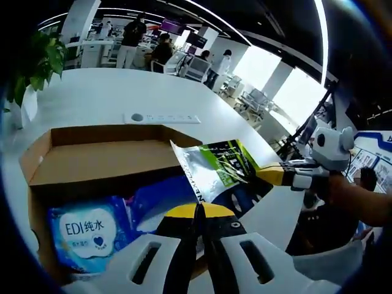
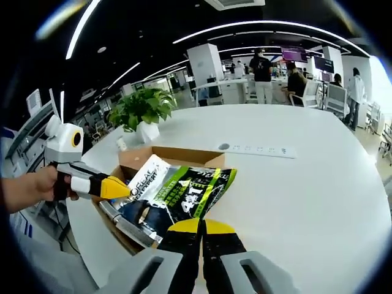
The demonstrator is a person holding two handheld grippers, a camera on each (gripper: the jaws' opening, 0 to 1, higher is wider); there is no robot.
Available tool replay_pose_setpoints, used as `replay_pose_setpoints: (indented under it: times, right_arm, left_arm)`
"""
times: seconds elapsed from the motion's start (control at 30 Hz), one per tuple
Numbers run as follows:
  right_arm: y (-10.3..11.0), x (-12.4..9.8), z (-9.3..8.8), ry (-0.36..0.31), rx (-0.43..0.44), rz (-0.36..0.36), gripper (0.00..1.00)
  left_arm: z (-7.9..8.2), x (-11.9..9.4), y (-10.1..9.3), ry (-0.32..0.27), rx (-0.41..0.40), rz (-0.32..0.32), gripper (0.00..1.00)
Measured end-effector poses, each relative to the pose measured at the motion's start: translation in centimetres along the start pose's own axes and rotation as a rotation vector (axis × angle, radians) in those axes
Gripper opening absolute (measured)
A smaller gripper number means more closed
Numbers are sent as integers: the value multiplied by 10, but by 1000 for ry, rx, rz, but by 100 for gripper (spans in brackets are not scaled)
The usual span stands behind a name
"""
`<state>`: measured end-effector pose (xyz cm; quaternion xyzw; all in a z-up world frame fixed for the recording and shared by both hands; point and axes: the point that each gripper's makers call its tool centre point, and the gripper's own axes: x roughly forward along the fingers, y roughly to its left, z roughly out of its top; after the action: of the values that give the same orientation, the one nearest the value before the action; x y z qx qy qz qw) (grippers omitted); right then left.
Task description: Operate the shoe box by opening the lid, removing the specified soft item, and placing it in the target area until the item is outside and the box remains undamaged.
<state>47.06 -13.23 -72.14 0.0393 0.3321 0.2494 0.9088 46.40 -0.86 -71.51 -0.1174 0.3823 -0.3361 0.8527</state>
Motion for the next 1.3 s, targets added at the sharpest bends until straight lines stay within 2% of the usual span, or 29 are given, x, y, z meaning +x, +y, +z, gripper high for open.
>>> replay_pose_setpoints:
  times: [0.73, 1.3]
  right_arm:
    - [-55, -17, -11, 23, 9, -50, 0]
    - [-89, -9, -24, 42, -1, -68, 0]
  left_arm:
    - [0, 48, -29, 18, -21, -19, 0]
    - [-4, 82, -38, 14, -21, 19, 0]
